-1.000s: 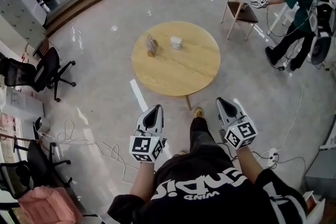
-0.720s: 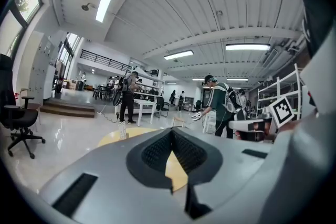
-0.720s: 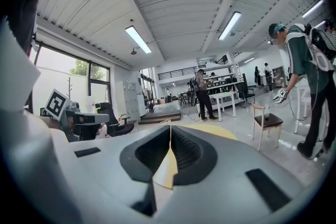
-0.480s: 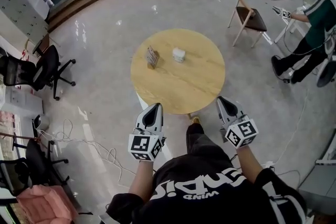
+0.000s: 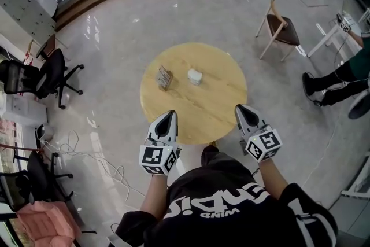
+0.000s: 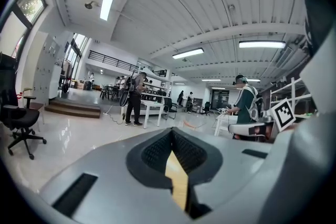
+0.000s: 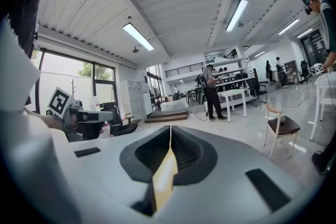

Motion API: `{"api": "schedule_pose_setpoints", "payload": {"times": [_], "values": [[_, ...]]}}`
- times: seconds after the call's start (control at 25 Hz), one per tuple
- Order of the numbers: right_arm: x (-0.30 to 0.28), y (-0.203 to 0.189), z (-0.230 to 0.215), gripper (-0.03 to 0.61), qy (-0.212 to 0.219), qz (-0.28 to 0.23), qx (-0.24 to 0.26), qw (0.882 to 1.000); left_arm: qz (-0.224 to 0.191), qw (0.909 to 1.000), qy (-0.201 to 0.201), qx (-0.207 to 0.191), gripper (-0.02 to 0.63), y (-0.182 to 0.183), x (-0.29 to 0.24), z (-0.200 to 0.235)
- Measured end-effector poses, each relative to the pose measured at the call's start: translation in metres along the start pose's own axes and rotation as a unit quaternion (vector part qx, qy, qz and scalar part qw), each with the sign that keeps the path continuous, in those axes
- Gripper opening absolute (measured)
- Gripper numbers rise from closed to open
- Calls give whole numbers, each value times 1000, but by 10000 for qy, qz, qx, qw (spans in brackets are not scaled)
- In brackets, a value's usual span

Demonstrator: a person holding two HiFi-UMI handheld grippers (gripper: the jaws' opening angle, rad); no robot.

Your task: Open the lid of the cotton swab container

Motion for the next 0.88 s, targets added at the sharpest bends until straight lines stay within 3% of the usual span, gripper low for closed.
{"api": "schedule_pose_setpoints", "payload": {"times": [0.36,0.6,0.88], "values": [[-54,28,-38,3,373,-128,110,9992,-161,9991,388,55,11,17,-58,15],[-82,31,-31,3,618,-90,87,9980,-156,9985,506,113,11,19,-66,27],[-106,34,-16,3,611,-71,34,9981,-95,9991,405,110,11,27,-70,48]]}}
Point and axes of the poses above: the fingertips, and each gripper's own axes: x backward along the fingers, z to its left, y out of its top, the point moved 2 cm from there along x, backward along the fingers, and after that the axes turned 13 degrees about -y, right-handed, at the moved point
